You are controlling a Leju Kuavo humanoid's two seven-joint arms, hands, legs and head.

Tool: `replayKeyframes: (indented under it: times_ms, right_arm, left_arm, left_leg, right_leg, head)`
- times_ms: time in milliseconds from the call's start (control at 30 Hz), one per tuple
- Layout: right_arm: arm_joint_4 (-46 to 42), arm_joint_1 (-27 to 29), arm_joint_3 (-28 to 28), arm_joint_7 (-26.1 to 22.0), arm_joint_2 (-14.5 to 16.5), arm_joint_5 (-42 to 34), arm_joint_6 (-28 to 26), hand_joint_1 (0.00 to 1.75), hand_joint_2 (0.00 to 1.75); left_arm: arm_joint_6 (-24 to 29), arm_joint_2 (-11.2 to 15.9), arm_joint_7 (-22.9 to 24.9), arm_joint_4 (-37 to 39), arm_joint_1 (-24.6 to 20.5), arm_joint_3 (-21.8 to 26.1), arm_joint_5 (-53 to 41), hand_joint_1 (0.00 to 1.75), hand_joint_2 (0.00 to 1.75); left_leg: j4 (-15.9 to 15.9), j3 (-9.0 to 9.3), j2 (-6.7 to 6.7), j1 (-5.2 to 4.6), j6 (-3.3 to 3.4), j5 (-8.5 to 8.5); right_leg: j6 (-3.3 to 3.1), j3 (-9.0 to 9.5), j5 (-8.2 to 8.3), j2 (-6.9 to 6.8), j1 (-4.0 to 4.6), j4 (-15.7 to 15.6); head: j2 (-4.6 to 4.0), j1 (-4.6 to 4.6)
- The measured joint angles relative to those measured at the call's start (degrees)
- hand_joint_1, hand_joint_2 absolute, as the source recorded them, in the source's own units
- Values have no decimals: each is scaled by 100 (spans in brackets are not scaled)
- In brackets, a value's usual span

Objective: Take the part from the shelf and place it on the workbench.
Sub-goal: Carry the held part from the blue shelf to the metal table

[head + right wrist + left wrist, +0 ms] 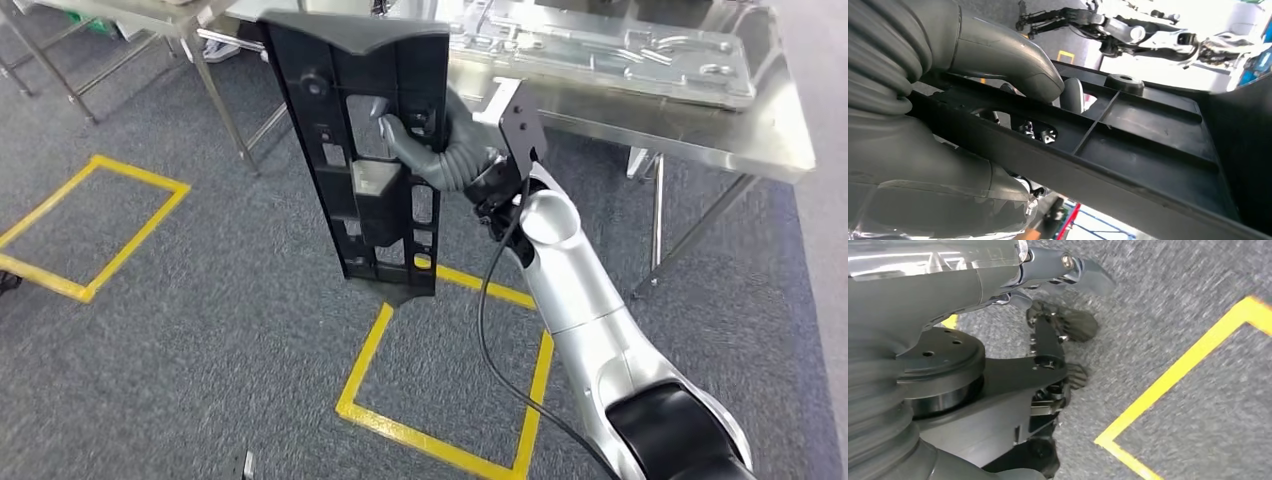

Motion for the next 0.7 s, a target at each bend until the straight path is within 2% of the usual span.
replayKeyframes:
  times_ms: [100, 133, 167, 233, 267, 300, 333, 367, 400, 433, 467, 500, 567, 700]
  right_arm:
    - [-3, 1, 5, 12, 7, 10, 31, 175, 175]
    - [-5, -17, 6, 14, 14, 14, 44, 175, 175]
    - [-7, -38, 7, 16, 22, 17, 54, 175, 175]
    - [-5, -63, 9, 22, 30, 20, 58, 175, 175]
    - [2, -64, 11, 26, 31, 22, 59, 175, 175]
    - [8, -63, 14, 29, 31, 26, 60, 175, 175]
    - [14, -63, 17, 32, 31, 28, 61, 175, 175]
    - [17, -65, 21, 32, 34, 32, 61, 175, 175]
    - [17, -72, 24, 32, 38, 33, 60, 175, 175]
    - [19, -84, 26, 31, 43, 34, 60, 175, 175]
    - [22, -101, 31, 30, 49, 36, 58, 175, 175]
    - [27, -115, 36, 30, 52, 37, 57, 175, 175]
    - [36, -135, 51, 31, 55, 39, 56, 175, 175]
    - [43, -165, 74, 31, 54, 39, 56, 175, 175]
  left_arm:
    - [7, -1, 3, 0, 16, 3, 1, 0, 175]
    - [8, -1, 4, 0, 17, 4, 2, 0, 175]
    - [8, -1, 6, 0, 16, 4, 2, 0, 175]
    - [8, -1, 14, 0, 22, 7, 2, 0, 175]
    - [8, -1, 20, 0, 31, 9, 2, 0, 175]
    - [8, -1, 25, 0, 42, 13, 2, 0, 175]
    - [9, -1, 27, 0, 51, 15, 3, 0, 175]
    - [11, -1, 29, 0, 57, 18, 3, 0, 175]
    - [15, 1, 29, 0, 58, 20, 5, 0, 175]
    - [19, 2, 28, 0, 56, 24, 10, 0, 175]
    - [21, 2, 26, 0, 52, 27, 15, 0, 175]
    - [22, 1, 25, 0, 49, 30, 19, 0, 175]
    - [22, -5, 23, 0, 48, 34, 30, 0, 175]
    - [24, -10, 24, 0, 55, 42, 54, 0, 175]
  left_leg:
    - [14, 0, 47, 12, -105, -45]
    - [129, -41, 48, 20, -135, -121]
    - [371, -148, 41, 26, -157, -244]
    - [1169, -560, 26, 33, -182, -561]
    - [1537, -779, 25, 33, -187, -657]
    - [1731, -923, 24, 33, -181, -649]
    - [1699, -961, 22, 33, -165, -524]
    - [1419, -874, 20, 31, -138, -291]
    - [989, -710, 14, 26, -102, -32]
    - [604, -539, 3, 10, -65, 156]
    - [285, -399, -6, 1, -36, 259]
    - [120, -327, -16, -9, -24, 281]
    - [46, -301, -31, -16, -26, 254]
    - [52, -313, -56, -29, 6, 245]
  right_leg:
    - [-130, 14, -29, 60, 21, -58]
    - [-167, 38, -32, 74, 13, -74]
    - [-200, 68, -38, 83, 6, -88]
    - [-250, 111, -63, 94, 18, -92]
    - [-264, 128, -77, 105, 32, -89]
    - [-272, 148, -93, 118, 45, -87]
    - [-275, 176, -113, 135, 58, -84]
    - [-271, 211, -138, 151, 68, -82]
    - [-263, 253, -167, 163, 75, -81]
    - [-248, 281, -192, 172, 85, -81]
    - [-232, 289, -211, 180, 93, -72]
    - [-219, 284, -221, 185, 100, -67]
    - [-205, 260, -220, 182, 107, -65]
    - [-194, 284, -213, 161, 103, -119]
  head:
    - [1, -35]
    - [1, -40]
    - [1, -51]
    - [-1, -71]
    - [-1, -77]
    - [-1, -78]
    - [-1, -78]
    - [-1, -78]
    - [-1, -78]
    - [-1, -72]
    - [-1, -72]
    - [0, -67]
    - [1, -69]
    - [0, -66]
